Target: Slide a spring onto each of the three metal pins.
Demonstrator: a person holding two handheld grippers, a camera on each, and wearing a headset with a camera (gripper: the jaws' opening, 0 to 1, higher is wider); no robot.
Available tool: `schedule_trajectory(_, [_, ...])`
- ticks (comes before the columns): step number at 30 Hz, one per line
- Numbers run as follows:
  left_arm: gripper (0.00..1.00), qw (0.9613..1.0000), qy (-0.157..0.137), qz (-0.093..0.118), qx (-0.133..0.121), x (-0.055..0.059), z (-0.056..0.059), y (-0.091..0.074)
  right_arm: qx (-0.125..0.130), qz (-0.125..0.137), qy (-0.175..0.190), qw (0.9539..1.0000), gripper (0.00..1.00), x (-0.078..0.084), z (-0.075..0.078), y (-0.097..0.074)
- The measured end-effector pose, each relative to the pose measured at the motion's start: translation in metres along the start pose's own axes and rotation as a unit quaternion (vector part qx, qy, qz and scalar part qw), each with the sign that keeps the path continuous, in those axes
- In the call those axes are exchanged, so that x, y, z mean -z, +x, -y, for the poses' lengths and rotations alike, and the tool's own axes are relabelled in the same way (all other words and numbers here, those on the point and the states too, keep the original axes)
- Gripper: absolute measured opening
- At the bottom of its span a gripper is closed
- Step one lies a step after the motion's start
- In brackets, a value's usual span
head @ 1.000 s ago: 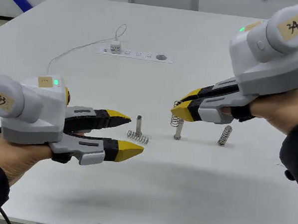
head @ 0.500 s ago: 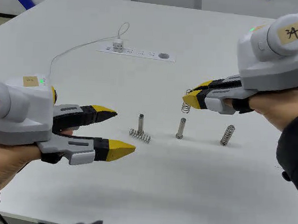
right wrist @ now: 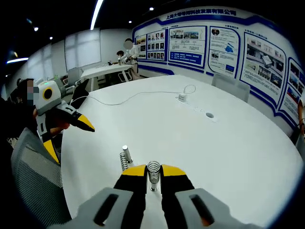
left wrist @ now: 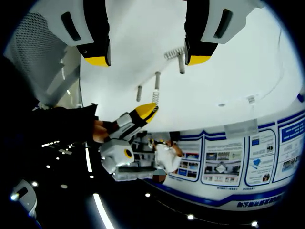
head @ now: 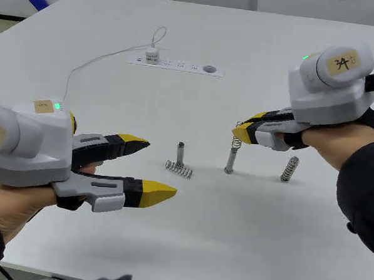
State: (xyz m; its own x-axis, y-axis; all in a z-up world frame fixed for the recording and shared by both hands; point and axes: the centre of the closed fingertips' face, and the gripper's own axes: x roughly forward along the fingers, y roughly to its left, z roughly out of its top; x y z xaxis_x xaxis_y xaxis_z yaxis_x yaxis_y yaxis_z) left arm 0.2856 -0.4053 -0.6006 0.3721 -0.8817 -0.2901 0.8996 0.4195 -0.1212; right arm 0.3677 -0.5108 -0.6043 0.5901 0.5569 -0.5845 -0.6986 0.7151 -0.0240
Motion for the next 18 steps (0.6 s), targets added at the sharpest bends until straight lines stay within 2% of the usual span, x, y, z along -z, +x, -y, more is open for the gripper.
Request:
schedule_trajectory(11, [0.64,1.0000,-0.001,-0.001,0.000,0.000,0.000,0.000,-0.003,-0.004,0.009,0.9999,0.12,0.008,0.000,0.006])
schedule_trajectory(18, [0.64,1.0000,-0.001,-0.003,0.000,0.001,0.001,0.001,-0.003,-0.009,0.017,0.9998,0.12,0.020,0.001,0.014])
